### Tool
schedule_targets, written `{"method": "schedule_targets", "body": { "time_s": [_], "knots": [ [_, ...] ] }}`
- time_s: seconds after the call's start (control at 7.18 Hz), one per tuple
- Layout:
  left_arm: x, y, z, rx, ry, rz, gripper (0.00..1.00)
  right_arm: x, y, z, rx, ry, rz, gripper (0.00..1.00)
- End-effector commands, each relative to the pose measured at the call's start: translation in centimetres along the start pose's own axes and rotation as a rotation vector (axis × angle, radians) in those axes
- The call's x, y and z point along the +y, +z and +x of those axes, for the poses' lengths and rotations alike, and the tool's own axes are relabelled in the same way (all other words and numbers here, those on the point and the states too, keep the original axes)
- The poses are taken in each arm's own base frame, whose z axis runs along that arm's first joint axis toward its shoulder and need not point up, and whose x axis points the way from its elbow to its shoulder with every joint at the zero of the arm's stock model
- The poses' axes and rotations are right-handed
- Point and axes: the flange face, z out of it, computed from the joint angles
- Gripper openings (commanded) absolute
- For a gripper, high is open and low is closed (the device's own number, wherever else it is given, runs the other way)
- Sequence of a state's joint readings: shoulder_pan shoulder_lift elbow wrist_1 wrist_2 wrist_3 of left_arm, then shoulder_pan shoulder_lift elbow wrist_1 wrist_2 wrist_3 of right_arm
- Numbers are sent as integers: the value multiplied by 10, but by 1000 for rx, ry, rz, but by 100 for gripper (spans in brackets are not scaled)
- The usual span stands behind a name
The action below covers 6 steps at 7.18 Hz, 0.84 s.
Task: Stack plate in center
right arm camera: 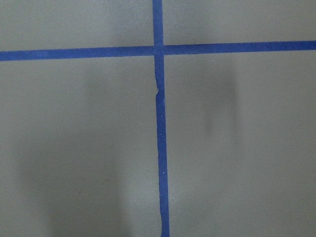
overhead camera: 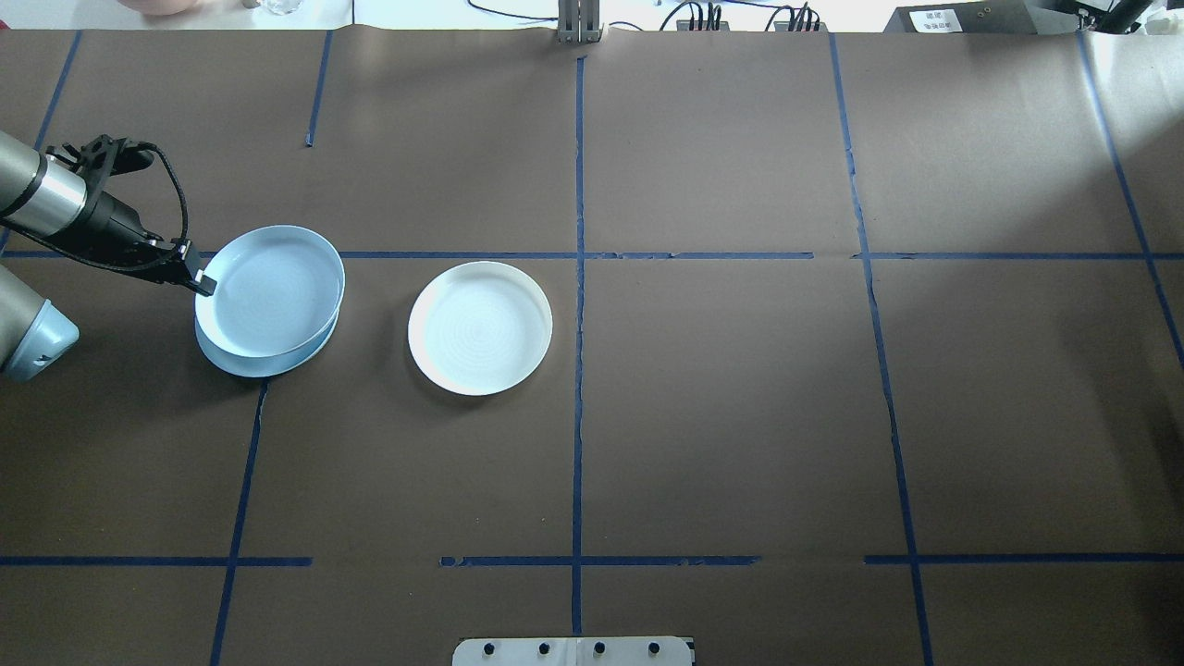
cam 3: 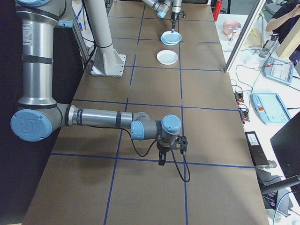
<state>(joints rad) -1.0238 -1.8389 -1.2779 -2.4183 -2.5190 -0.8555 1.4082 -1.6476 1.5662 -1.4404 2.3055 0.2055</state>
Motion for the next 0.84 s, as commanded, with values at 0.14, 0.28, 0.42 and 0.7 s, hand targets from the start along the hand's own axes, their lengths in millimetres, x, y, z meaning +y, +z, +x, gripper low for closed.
{"method": "schedule_targets", "body": {
  "time_s": [0.14, 0.28, 0.42, 0.7],
  "knots": [
    [15, 2, -5, -11, -9, -11, 0, 0, 0, 0, 0, 0, 0, 100],
    [15, 2, -5, -11, -6, -11, 0, 0, 0, 0, 0, 0, 0, 100],
    [15, 1, -7, -12, -8, -8, 0, 1, 0, 0, 0, 0, 0, 100],
    [16, 0, -9, -14, -11, -8, 0, 0, 0, 0, 0, 0, 0, 100]
  ]
}}
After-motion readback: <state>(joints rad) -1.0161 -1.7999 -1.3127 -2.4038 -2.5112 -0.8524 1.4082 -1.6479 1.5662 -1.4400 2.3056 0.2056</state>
